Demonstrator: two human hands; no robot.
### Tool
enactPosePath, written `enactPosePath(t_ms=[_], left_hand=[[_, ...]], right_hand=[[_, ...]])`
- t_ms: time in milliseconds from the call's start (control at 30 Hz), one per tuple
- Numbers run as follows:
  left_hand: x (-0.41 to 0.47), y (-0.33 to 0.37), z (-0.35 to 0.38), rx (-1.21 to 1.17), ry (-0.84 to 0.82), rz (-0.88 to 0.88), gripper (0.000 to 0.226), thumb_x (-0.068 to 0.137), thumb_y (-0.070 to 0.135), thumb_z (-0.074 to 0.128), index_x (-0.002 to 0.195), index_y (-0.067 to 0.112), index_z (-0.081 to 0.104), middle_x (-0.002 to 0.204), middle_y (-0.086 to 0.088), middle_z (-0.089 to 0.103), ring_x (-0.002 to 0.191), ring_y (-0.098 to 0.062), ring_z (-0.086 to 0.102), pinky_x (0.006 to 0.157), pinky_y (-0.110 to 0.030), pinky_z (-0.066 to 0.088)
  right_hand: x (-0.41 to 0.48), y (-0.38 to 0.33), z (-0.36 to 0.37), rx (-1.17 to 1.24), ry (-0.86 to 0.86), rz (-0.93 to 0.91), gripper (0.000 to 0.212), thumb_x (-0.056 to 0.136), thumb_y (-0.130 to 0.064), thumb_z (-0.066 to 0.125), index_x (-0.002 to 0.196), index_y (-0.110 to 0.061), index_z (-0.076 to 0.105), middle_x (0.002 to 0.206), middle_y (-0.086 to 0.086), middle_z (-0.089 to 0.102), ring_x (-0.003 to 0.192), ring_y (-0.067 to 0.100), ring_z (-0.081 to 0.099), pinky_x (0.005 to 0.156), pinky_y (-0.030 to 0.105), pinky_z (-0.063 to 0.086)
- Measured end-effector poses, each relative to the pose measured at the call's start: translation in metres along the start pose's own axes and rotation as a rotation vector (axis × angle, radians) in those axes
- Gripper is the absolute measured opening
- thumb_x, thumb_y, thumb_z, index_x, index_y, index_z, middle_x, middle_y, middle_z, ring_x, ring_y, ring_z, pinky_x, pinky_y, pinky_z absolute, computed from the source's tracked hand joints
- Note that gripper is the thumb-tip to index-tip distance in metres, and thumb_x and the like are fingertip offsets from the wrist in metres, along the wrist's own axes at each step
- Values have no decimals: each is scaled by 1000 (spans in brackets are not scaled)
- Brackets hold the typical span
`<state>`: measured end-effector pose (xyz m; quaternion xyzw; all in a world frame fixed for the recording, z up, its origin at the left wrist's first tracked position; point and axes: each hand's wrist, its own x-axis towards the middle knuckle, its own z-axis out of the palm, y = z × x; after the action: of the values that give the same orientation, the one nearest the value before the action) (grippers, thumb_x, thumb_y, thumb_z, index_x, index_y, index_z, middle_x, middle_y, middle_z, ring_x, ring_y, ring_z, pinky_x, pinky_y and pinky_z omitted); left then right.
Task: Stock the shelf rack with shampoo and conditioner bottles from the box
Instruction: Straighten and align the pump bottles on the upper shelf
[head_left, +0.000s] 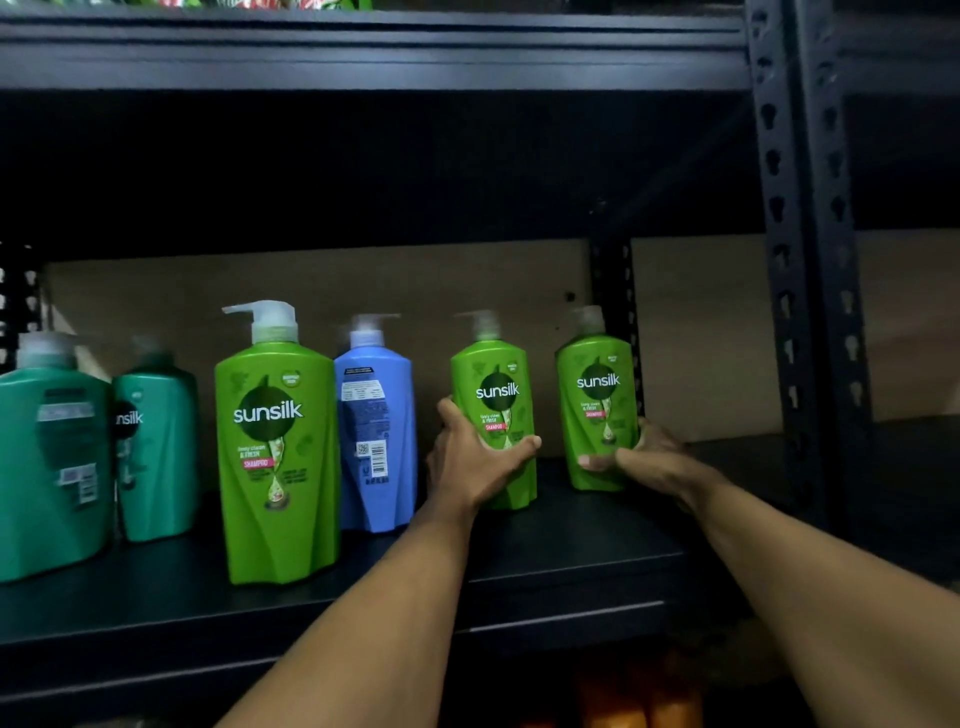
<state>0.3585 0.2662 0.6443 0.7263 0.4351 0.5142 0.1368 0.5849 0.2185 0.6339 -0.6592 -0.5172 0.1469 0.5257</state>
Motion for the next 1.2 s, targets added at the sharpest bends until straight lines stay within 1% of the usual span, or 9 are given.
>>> enactPosePath(t_ms=[133,167,267,433,567,700,800,933,1200], left_hand=[[-3,1,5,-18,-72,-37,85,71,64,81,121,18,29,132,-7,61,119,-33,61,96,-39,49],[-2,0,6,-26,-99,-53,85,72,64,80,122,17,30,134,-8,60,121,-33,60,97,-39,48],[1,-2,9,-41,-141,-81,89,73,65,79,127,14,30,136,-9,58,123,-32,59,100,-39,48],[6,-1,13,-60,-224,-132,96,74,67,77,133,8,27,143,-14,53,128,-33,55,107,-43,46],[9,6,20,46,-223,-187,105,77,70,73,141,3,24,147,-17,50,133,-36,52,107,-40,42],[10,6,28,90,-162,-166,98,75,74,72,134,7,31,140,-17,56,127,-36,56,100,-41,45],[8,3,28,105,-148,-139,97,72,74,74,131,8,34,138,-16,57,126,-36,57,96,-39,46],[4,-2,24,151,-187,-101,103,61,63,89,130,11,32,139,-14,56,127,-34,57,98,-39,48],[2,1,22,184,-186,-96,98,65,55,90,130,11,31,137,-14,56,126,-35,56,98,-39,47]], right_hand=[[-3,3,0,-33,47,0,105,50,-50,95,138,-22,46,128,-2,64,114,20,61,99,32,48],[-3,3,0,-40,58,-3,109,50,-50,95,141,-21,43,131,-1,62,116,21,60,101,32,47],[-7,0,1,-70,71,1,92,67,-37,93,142,-17,44,133,3,60,119,23,58,97,28,44],[-7,-2,2,-116,60,-17,82,72,-36,90,139,-16,48,135,4,60,112,19,57,91,23,40],[-8,-2,2,-153,73,-28,87,72,-42,89,142,-17,45,139,4,58,125,24,55,94,24,40],[-4,-1,3,-145,66,-32,92,69,-44,90,143,-17,43,140,4,57,126,24,55,100,28,43],[-3,0,2,-122,71,-26,94,68,-43,91,144,-18,42,138,2,59,123,23,57,97,27,43],[-5,-3,3,-137,70,-8,97,64,-47,92,143,-19,42,138,3,59,122,23,58,100,30,45],[-7,-3,2,-173,47,11,92,70,-41,91,143,-16,42,142,7,56,127,26,55,103,31,44]])
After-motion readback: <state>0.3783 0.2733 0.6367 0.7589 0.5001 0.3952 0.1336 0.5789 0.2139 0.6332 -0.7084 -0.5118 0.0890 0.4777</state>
